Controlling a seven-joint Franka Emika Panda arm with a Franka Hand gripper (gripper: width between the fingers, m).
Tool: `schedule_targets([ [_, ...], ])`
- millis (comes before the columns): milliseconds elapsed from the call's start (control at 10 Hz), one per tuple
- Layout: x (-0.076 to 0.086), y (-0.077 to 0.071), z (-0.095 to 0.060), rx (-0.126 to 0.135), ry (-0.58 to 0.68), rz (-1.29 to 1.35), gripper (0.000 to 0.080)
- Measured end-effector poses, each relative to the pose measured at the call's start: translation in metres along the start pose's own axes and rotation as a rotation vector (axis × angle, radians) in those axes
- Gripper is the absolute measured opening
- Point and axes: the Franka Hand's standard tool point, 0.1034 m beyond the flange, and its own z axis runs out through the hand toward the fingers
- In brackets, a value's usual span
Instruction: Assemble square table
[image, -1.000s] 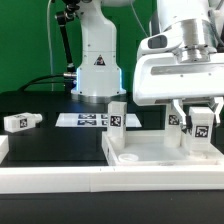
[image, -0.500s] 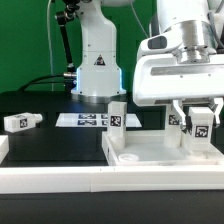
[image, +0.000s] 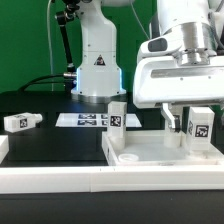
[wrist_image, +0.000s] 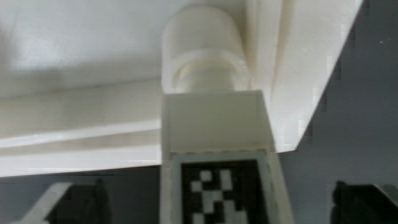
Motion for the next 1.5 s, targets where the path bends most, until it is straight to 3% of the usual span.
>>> schedule_targets([
  [400,0.000,-0.001,0.000,0.002,-0.009,0.001,0.0648],
  [600,0.018,-0.004,-0.017,0.024,-0.036,0.015,0.0649],
  [900,0.018,-0.004,-0.018,0.030,-0.061,0.018,0.0649],
  [1100,0.008,0.000,-0.009,0.048,-0.209,0.034,0.0649],
  [1500,0.012,0.009,-0.008,0.084,-0.487,0.045,0.0649],
])
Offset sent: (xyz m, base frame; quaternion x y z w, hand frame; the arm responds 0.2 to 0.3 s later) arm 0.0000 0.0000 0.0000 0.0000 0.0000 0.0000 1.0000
